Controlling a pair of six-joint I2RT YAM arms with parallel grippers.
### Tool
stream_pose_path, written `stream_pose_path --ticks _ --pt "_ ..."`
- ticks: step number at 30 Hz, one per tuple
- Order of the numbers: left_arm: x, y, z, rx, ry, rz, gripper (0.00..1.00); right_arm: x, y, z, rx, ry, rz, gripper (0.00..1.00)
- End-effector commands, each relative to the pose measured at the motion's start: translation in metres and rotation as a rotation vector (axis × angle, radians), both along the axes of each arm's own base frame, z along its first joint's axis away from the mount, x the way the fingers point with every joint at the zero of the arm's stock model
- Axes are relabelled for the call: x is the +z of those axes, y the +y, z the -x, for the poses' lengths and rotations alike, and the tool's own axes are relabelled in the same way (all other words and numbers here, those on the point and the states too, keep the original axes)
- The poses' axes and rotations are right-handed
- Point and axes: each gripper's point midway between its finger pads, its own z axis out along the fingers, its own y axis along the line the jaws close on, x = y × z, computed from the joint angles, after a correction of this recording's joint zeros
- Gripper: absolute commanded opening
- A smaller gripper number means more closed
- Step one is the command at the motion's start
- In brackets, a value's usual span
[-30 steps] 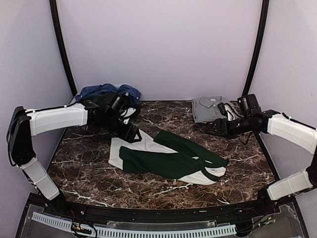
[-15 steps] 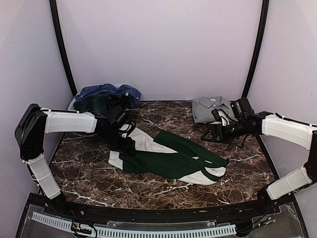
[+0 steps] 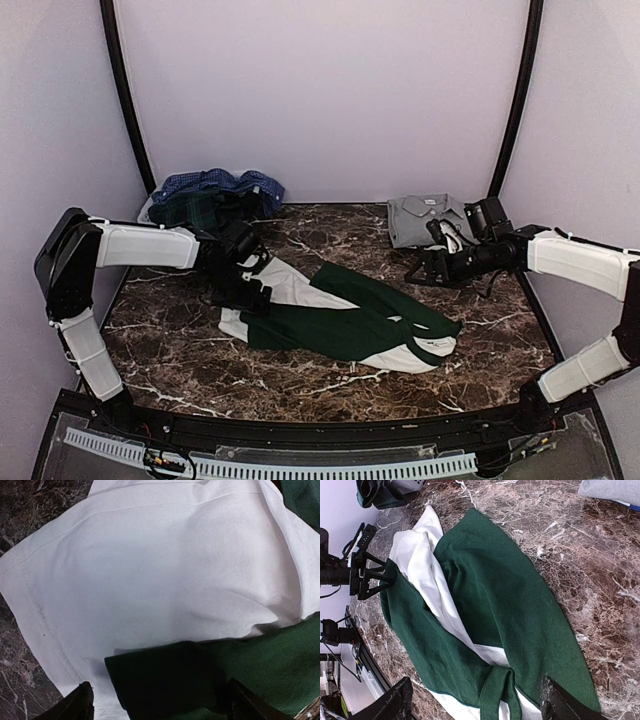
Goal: Fold and stack the mixed laundry pile
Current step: Pick up the crumpled T-shirt from the center of the board.
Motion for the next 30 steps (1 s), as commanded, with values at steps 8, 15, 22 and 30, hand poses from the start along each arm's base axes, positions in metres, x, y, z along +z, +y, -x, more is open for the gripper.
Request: stream_pose_path --ticks 8,15,22,30 --pt "0.029 -0.031 -0.019 -0.053 -0.045 0.202 0.52 0.020 0.002 -0.013 -0.009 -0.066 0.000 0.84" --pt "0.073 -0.049 -0.002 -0.168 -0.090 0.343 0.00 0.024 -0.001 -0.017 -0.025 -0.084 0.012 0.85" --pt "0.172 -0.112 0.123 -0.681 -0.223 0.544 0.00 0.029 -0.007 -0.023 -0.049 -0.097 0.014 0.85" --pt "0.169 -0.134 0.299 -1.203 0.107 0.607 0.10 0.029 -0.011 -0.033 -0.071 -0.096 0.011 0.84"
